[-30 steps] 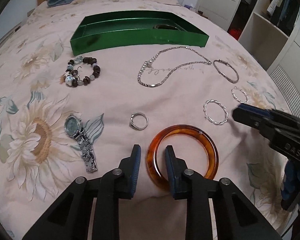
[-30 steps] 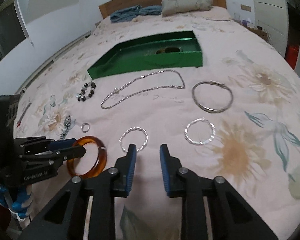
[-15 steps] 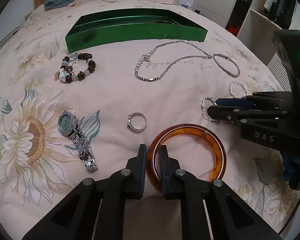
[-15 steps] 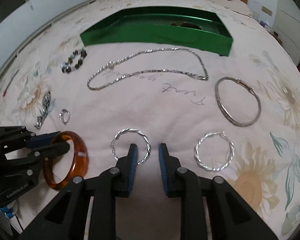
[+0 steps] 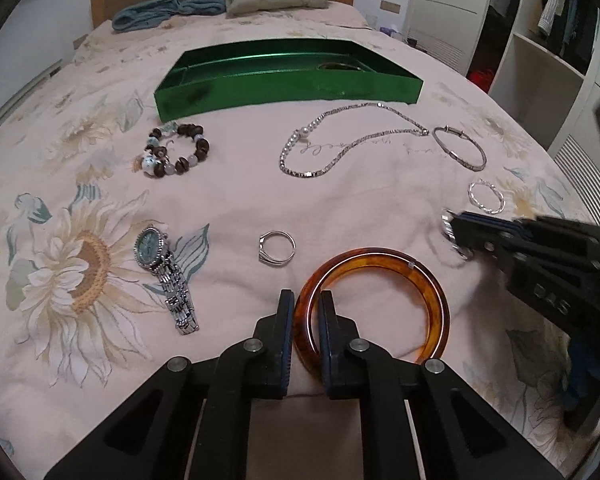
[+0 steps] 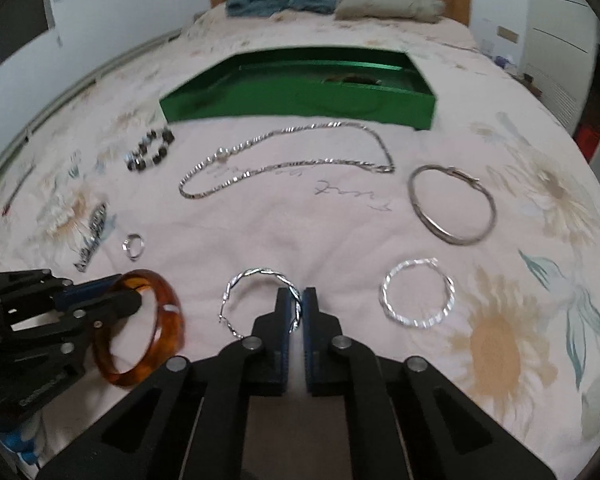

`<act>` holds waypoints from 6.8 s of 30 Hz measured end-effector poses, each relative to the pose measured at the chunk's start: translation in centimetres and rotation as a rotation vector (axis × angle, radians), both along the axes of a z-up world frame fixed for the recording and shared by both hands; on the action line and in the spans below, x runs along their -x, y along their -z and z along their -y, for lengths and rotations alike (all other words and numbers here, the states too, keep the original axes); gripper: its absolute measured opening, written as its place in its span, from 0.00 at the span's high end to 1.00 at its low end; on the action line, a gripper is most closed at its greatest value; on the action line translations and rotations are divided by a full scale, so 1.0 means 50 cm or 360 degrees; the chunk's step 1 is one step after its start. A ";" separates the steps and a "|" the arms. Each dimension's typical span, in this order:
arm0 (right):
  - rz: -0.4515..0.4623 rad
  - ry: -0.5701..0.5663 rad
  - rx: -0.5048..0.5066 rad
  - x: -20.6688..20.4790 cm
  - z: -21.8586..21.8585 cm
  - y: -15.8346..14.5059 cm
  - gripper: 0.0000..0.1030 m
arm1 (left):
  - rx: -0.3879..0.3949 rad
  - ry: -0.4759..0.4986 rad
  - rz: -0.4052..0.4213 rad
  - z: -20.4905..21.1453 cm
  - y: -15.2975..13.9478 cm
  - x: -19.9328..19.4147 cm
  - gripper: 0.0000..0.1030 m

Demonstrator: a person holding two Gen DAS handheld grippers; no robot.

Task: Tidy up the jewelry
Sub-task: 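Carry the amber bangle and silver hoop into the green tray and release, then withdraw both tools from the tray and move back over the jewelry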

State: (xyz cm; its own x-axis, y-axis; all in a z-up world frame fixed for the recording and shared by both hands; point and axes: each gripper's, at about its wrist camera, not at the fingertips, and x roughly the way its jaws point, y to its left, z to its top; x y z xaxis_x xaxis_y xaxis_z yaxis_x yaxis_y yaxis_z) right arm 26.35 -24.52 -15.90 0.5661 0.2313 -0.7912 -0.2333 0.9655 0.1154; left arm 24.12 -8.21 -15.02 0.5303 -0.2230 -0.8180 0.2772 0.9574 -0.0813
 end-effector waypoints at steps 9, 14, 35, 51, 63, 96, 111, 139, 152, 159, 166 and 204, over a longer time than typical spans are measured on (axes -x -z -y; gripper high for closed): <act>0.0130 0.0119 -0.0101 0.085 0.020 -0.061 0.95 | -0.0021 -0.0030 0.0074 -0.006 -0.042 0.046 0.90; 0.0166 0.0165 -0.0122 0.137 0.033 -0.086 0.95 | -0.0017 -0.0043 0.0119 -0.013 -0.070 0.073 0.90; 0.0343 0.0187 -0.0138 0.246 0.050 -0.196 0.95 | 0.0004 -0.0099 0.0321 -0.051 -0.172 0.135 0.90; 0.0512 0.0211 -0.0077 0.079 0.054 -0.325 0.95 | 0.0050 -0.0245 0.0439 -0.097 -0.300 -0.094 0.90; 0.0387 0.0309 -0.0080 -0.296 0.047 -0.248 0.95 | -0.0012 -0.0294 0.0275 -0.067 -0.231 -0.406 0.90; -0.0054 0.0224 0.0201 -0.570 0.050 -0.065 0.76 | -0.0016 -0.0334 0.0049 -0.037 -0.077 -0.568 0.58; 0.0439 0.0223 -0.0124 -0.213 0.092 -0.338 0.58 | 0.0053 -0.0341 0.0550 -0.126 -0.329 -0.240 0.53; 0.0610 0.0295 -0.0371 0.359 0.116 -0.326 0.21 | 0.0050 -0.0282 0.0829 -0.106 -0.382 0.321 0.13; 0.0606 0.0278 -0.0285 0.452 0.082 -0.319 0.20 | 0.0063 -0.0273 0.0876 -0.118 -0.397 0.411 0.13; 0.0677 0.0284 -0.0278 0.485 0.070 -0.328 0.20 | 0.0018 -0.0285 0.0894 -0.120 -0.399 0.442 0.13; 0.0737 0.0247 -0.0298 0.500 0.063 -0.343 0.20 | -0.0006 -0.0273 0.0869 -0.115 -0.399 0.460 0.13; 0.0485 0.0350 -0.0225 0.320 0.107 -0.252 0.20 | -0.0125 -0.0218 0.0583 -0.081 -0.281 0.275 0.16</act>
State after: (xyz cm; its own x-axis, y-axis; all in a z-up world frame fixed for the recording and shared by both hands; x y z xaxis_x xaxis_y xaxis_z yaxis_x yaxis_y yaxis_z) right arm 10.36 -29.85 -3.32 0.8180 0.1731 -0.5486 -0.0668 0.9758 0.2084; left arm 10.35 -4.15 -0.97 0.8104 -0.0742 -0.5811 0.1435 0.9869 0.0740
